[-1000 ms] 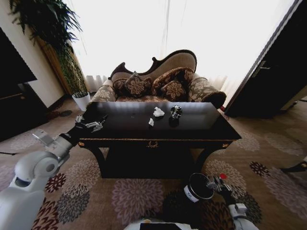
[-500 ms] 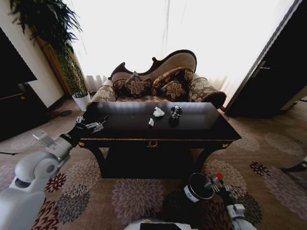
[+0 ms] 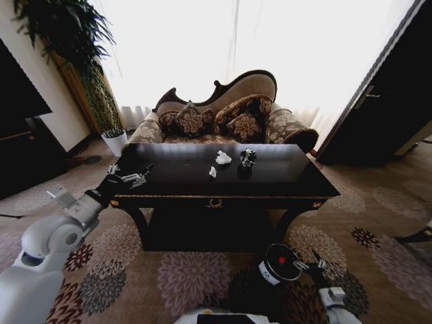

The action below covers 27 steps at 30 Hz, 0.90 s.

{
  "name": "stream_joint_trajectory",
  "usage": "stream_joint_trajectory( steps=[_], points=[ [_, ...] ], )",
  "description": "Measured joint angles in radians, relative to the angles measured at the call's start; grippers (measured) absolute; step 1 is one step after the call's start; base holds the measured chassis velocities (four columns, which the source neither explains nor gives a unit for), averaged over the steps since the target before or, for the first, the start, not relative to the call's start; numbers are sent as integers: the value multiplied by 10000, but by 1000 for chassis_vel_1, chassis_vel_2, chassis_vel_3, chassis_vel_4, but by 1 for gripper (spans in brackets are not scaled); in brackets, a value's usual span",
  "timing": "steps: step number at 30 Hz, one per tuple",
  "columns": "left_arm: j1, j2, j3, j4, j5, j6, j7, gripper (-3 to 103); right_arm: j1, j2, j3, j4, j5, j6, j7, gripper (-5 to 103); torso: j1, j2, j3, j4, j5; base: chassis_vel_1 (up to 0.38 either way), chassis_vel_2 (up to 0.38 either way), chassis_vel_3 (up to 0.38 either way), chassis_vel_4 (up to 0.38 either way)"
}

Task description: Move to the front of the table and place the trash on the table into the trash bin.

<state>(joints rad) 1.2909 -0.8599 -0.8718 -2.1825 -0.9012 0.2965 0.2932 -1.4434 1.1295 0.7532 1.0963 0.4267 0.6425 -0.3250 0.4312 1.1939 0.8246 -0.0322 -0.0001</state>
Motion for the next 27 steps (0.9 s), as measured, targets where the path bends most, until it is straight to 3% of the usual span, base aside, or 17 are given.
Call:
stream_joint_trajectory(
  steps=[15, 27],
  points=[
    [-546, -288, 239, 352, 95, 52, -223, 100, -1802, 171, 1044, 2007, 435, 441, -39, 100, 0, 0, 0, -1, 0, 0, 0, 0, 0],
    [-925, -250, 368, 916, 183, 124, -443, 100, -3542, 813, 1747, 5270, 1280, 471, 310, 100, -1, 1, -1, -3, 1, 0, 0, 0, 0]
  ],
)
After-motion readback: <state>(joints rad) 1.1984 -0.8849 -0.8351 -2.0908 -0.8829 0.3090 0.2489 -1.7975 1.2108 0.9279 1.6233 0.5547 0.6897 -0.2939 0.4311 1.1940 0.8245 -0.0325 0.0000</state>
